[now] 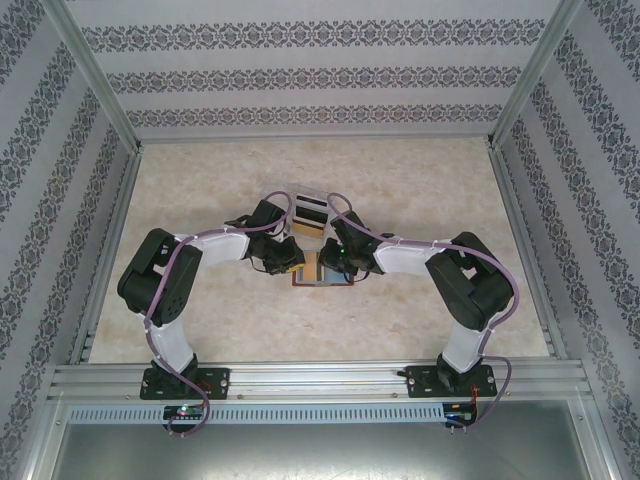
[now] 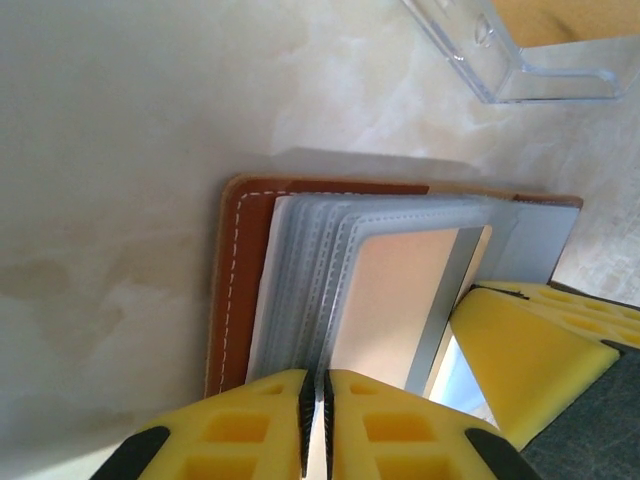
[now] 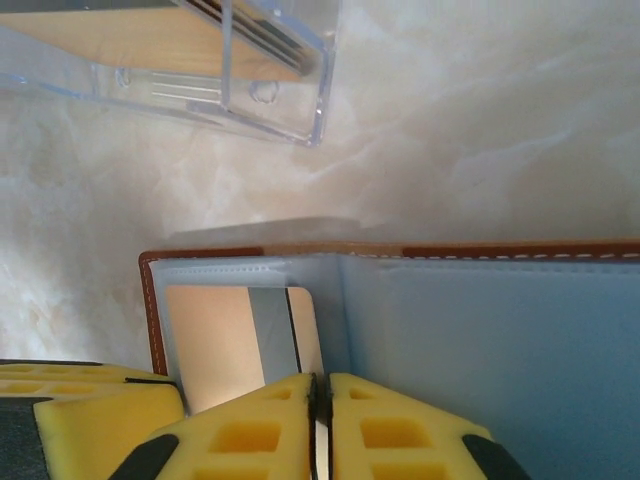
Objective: Take the credit cards out of the card holder
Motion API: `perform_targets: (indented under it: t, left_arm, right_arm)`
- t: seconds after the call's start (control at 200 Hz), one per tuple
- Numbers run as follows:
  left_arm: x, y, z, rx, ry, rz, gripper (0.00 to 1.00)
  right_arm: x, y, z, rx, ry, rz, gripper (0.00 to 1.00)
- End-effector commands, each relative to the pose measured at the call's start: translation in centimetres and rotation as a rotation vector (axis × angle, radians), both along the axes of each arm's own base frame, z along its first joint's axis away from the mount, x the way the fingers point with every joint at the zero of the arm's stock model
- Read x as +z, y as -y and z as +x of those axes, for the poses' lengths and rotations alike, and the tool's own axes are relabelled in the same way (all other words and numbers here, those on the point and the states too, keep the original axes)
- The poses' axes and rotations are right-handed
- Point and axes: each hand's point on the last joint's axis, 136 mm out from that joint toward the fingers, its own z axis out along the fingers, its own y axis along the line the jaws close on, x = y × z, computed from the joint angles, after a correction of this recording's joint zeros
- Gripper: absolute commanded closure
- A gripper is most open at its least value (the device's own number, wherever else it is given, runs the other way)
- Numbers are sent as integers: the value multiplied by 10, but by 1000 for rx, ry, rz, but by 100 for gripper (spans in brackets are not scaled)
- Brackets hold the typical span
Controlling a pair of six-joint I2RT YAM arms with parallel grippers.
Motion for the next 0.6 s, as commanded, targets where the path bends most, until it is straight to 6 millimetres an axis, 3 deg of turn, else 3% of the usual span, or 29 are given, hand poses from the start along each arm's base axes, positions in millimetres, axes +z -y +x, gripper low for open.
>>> perform_targets:
  t: [0.0,0.36,0.594]
  left_arm:
    - [-21,-11,-12,12,-85,70,85]
    - [-17,-15,-11,6,-70,93,81]
    - [3,-9,-3,-14,-18,62,81]
  right_arm:
    - [12,-5,0,18,38,49,91]
    - [13,19,0,-33,64,16,99]
    - [10,25,0,-54,56,13,100]
